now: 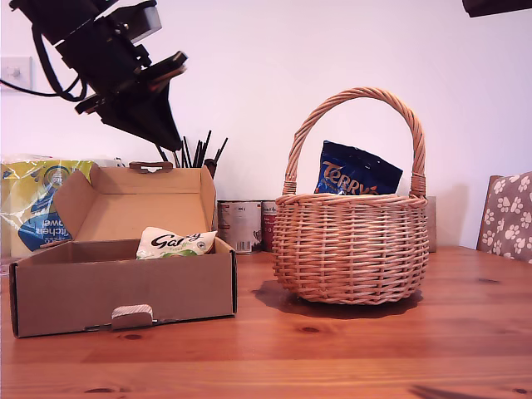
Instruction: Move the bags of Easter eggs from the cardboard box on the left into the woven basket on the right side.
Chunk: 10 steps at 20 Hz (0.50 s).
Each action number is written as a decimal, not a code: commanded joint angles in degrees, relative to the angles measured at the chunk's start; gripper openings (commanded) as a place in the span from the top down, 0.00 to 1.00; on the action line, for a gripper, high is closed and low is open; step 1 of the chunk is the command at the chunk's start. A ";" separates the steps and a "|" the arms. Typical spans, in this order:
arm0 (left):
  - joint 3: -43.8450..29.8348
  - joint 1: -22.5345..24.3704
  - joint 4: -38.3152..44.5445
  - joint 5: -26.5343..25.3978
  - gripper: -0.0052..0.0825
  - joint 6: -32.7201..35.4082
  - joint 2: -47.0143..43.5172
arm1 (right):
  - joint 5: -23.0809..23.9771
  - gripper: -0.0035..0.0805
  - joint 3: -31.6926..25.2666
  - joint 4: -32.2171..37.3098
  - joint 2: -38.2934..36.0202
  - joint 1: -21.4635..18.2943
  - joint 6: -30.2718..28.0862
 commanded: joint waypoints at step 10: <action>-0.48 0.55 3.37 -7.19 0.06 -9.42 12.72 | -0.20 0.97 0.68 0.90 -0.07 0.31 -0.35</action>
